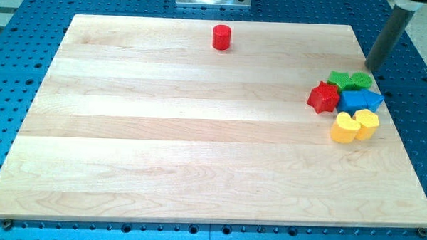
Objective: Push both the green blocks slightly to the left side
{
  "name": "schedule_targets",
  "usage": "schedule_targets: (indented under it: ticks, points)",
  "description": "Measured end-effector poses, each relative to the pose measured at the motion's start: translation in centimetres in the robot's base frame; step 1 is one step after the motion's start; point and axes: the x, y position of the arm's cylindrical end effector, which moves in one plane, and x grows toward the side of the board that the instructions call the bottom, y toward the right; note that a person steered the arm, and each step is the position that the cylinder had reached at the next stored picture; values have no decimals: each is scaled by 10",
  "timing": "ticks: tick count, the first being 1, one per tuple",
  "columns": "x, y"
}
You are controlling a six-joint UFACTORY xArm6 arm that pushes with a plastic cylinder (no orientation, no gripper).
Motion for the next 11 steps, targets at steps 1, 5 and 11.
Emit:
schedule_targets:
  ticks: [1,5,11]
  points:
    - [16,-27]
    - [7,7]
    - [33,-35]
